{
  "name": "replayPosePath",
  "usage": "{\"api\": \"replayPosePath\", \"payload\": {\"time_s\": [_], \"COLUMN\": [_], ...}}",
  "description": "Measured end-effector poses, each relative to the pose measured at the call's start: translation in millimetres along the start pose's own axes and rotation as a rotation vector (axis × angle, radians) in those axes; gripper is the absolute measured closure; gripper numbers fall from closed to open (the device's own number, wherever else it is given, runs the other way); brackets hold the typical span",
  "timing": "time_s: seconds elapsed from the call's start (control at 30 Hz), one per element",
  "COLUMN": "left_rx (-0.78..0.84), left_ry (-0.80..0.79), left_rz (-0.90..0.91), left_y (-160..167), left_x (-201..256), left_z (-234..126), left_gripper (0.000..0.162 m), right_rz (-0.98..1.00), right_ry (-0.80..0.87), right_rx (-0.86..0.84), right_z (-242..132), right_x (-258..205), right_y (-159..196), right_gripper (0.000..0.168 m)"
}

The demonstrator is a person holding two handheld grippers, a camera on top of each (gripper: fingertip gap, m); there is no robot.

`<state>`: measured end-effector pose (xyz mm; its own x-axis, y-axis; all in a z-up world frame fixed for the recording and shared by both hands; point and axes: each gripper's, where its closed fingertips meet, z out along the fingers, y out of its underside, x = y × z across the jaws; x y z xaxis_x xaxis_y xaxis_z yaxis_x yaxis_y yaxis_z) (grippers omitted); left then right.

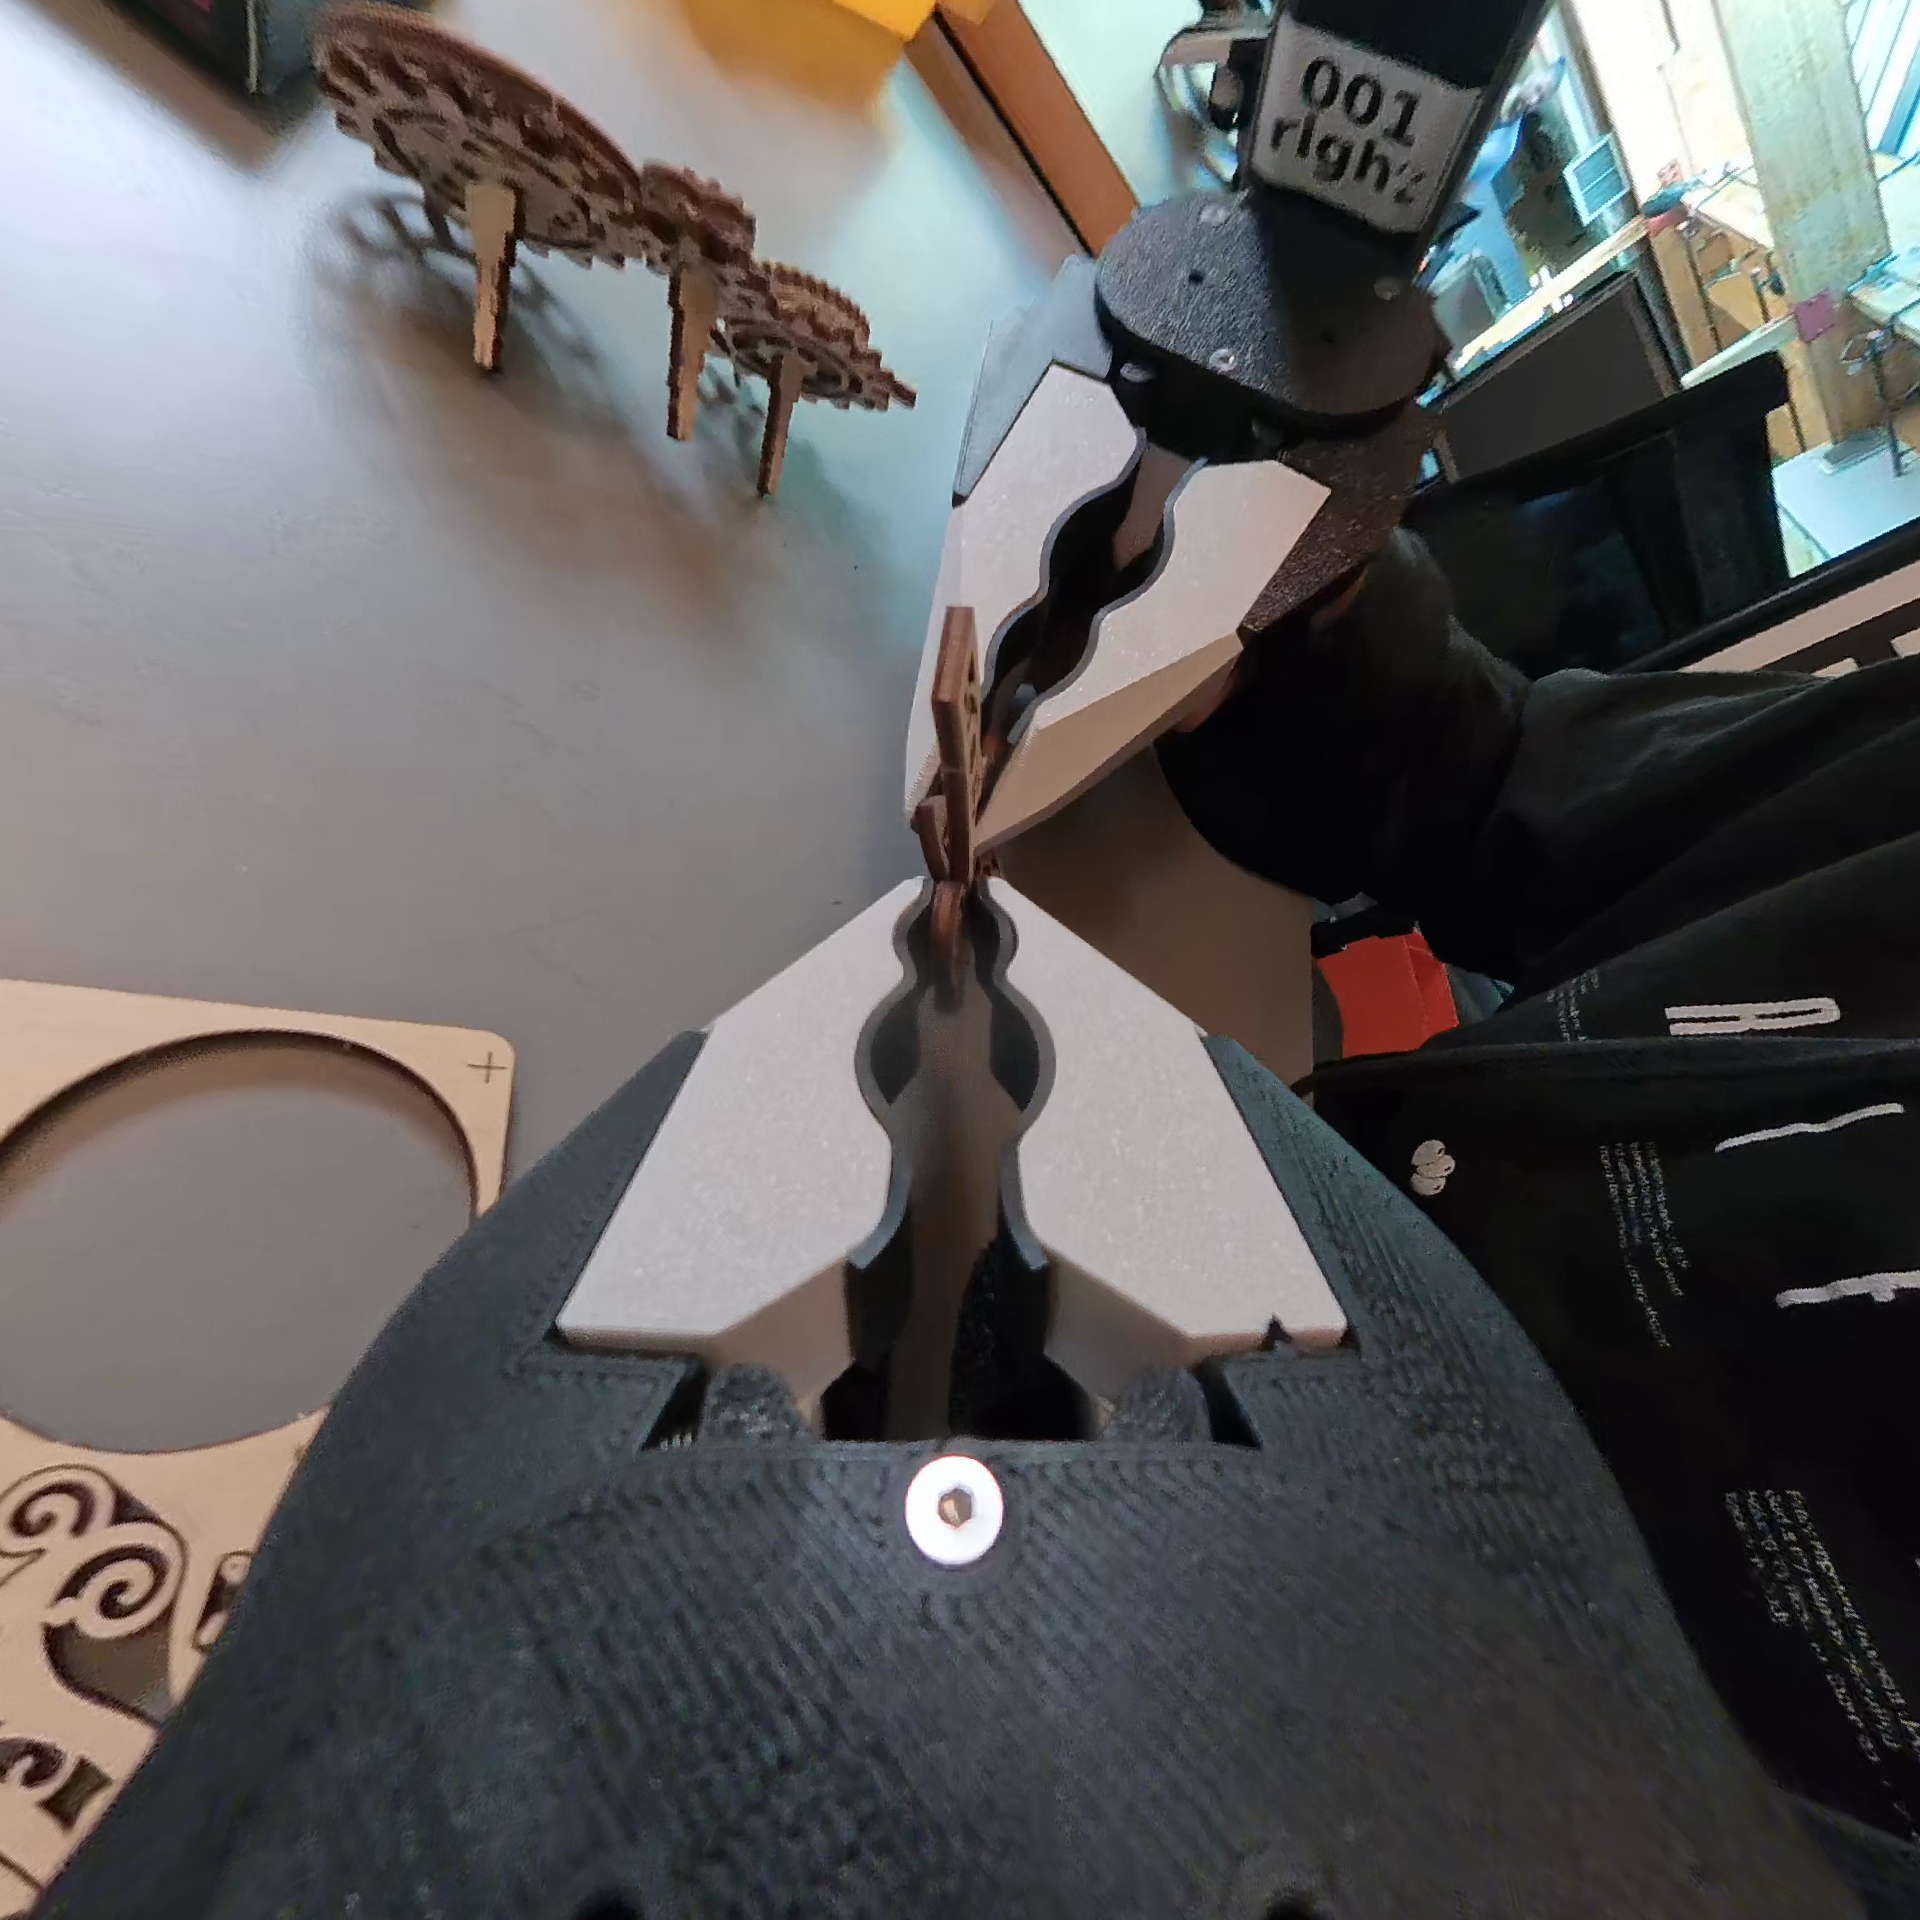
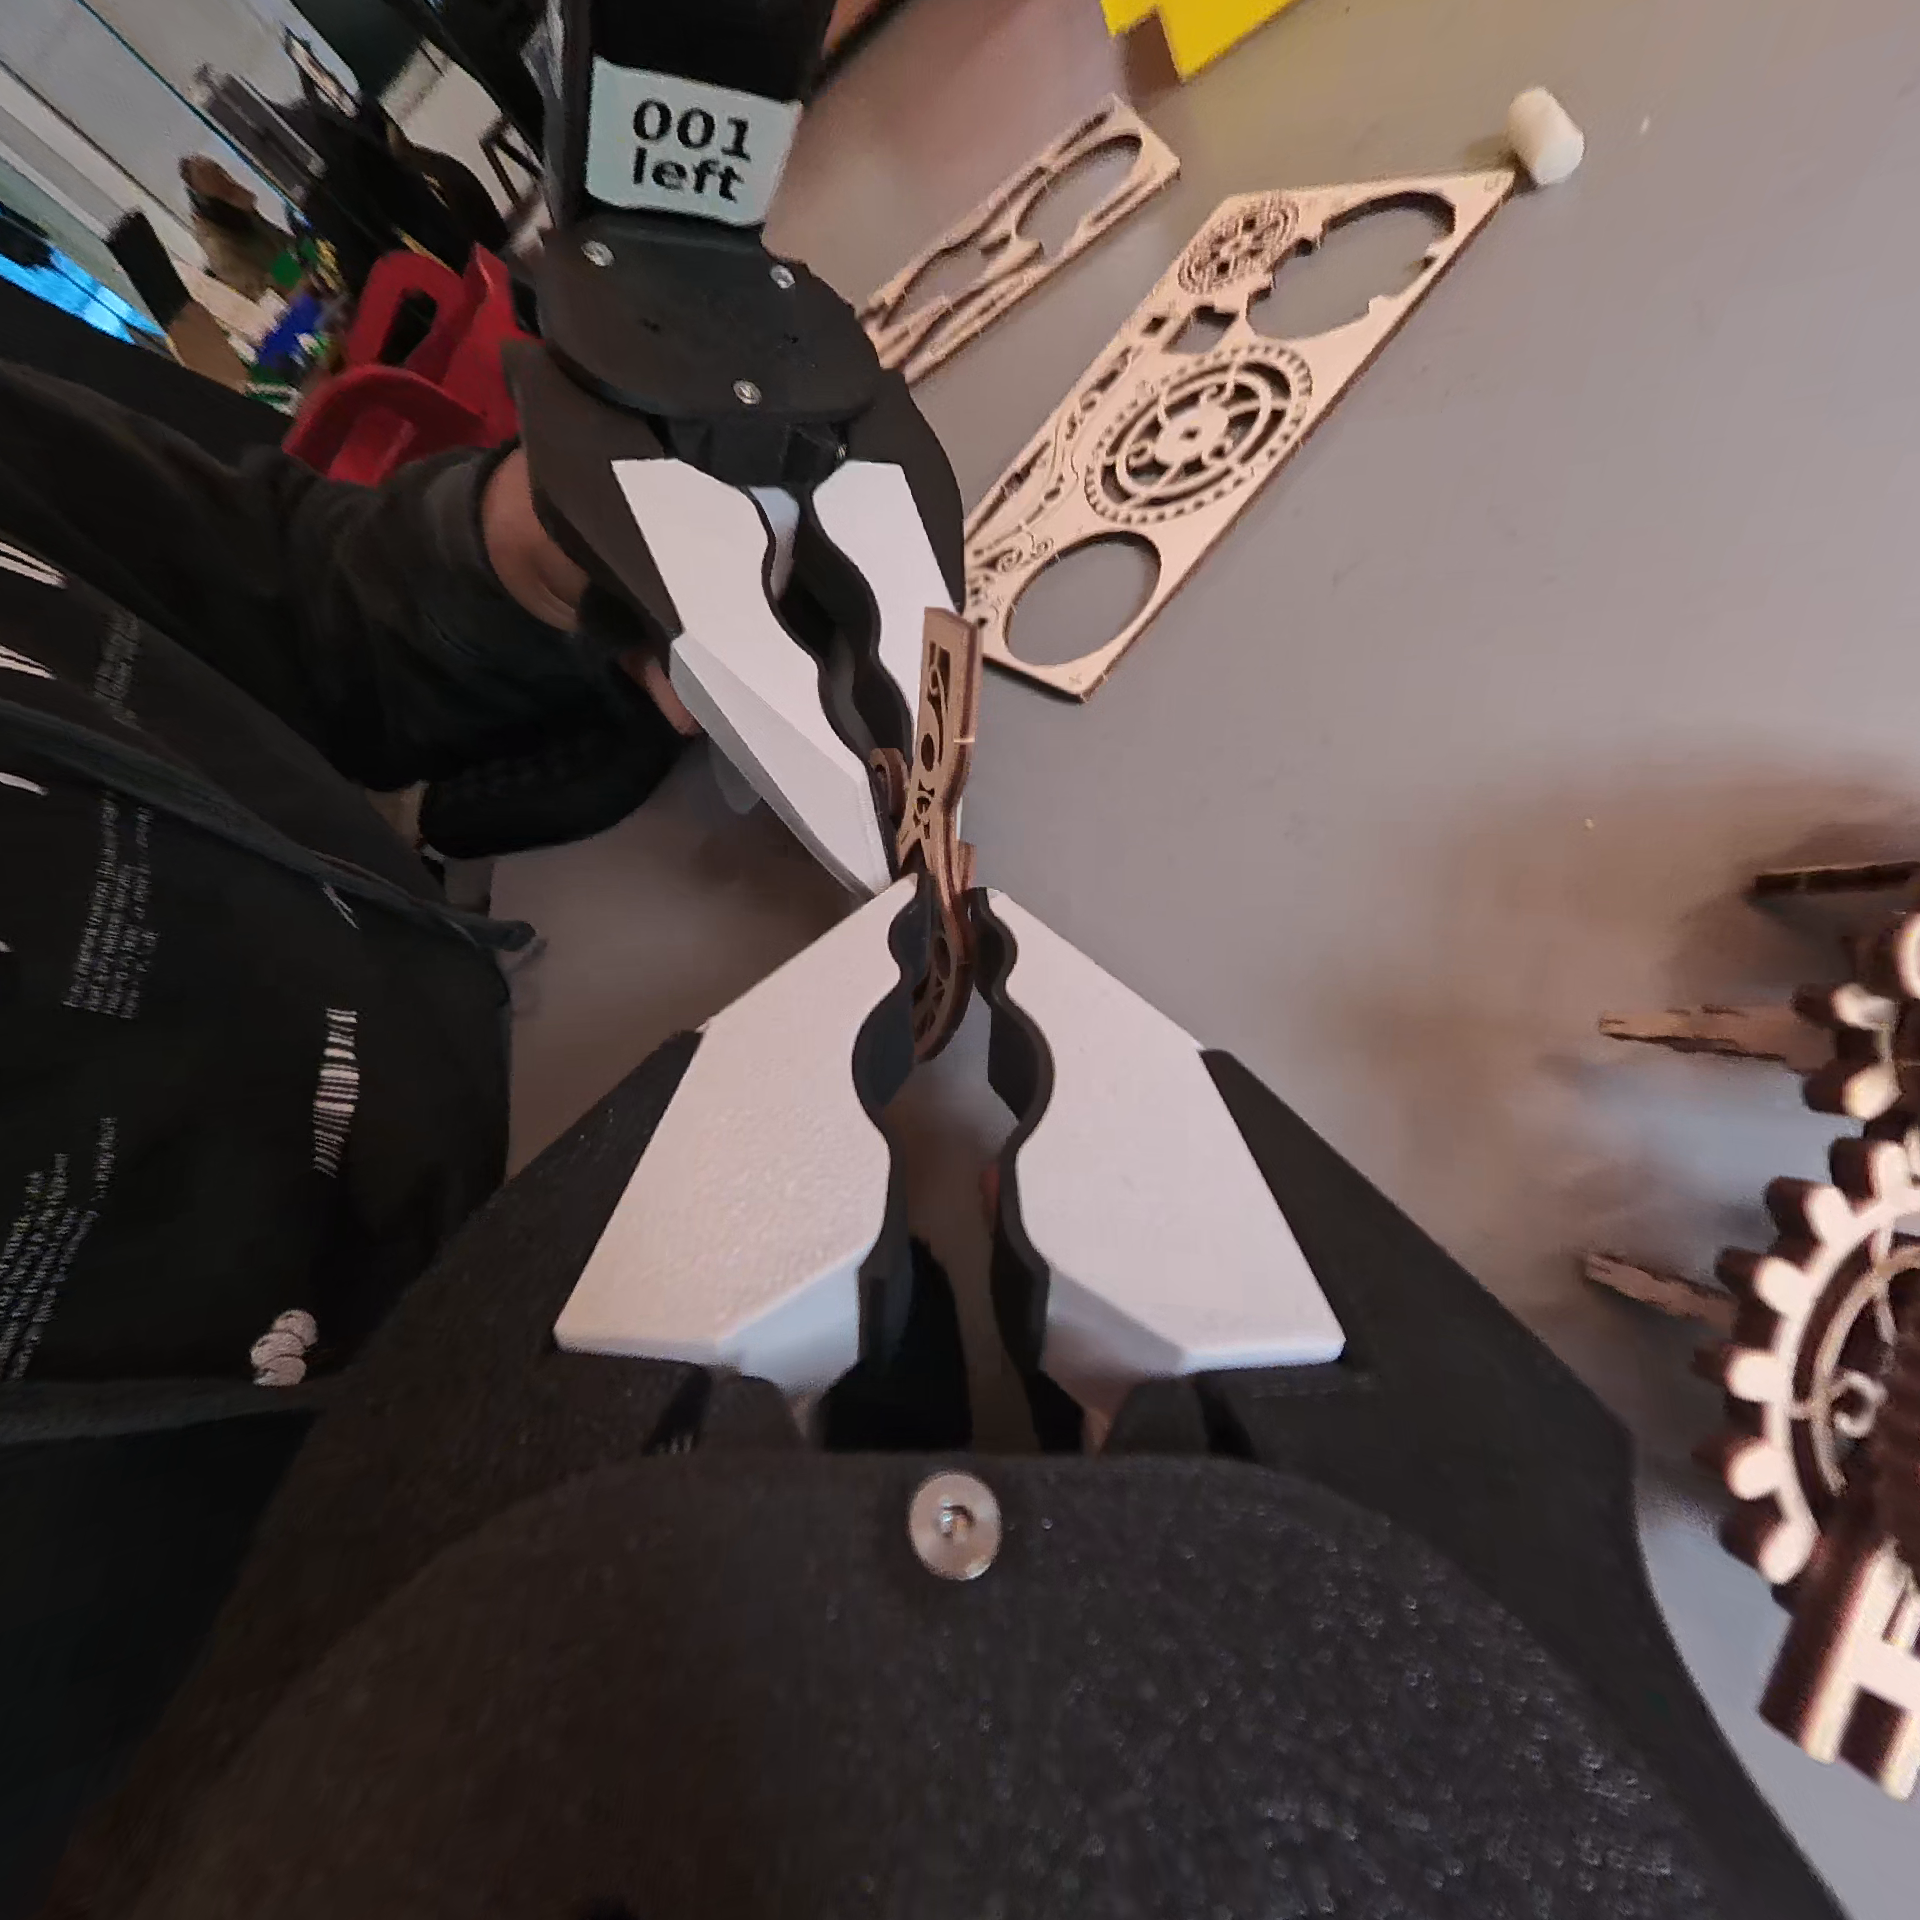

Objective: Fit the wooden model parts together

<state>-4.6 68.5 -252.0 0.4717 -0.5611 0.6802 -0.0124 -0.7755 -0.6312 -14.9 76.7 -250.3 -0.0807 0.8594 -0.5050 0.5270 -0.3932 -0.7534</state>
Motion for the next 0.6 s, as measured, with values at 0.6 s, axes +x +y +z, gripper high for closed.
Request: {"api": "replayPosePath", "payload": {"time_s": [0.6], "left_rx": [0.064], "left_ry": [0.005], "left_rz": [0.033], "left_y": [-12], "left_x": [2], "left_z": [-7], "left_gripper": [0.157], "right_rz": [-0.017], "right_ry": [-0.024], "right_rx": [0.088], "right_z": [-3], "right_x": [-2], "right_y": [-13], "right_gripper": [0.164]}}
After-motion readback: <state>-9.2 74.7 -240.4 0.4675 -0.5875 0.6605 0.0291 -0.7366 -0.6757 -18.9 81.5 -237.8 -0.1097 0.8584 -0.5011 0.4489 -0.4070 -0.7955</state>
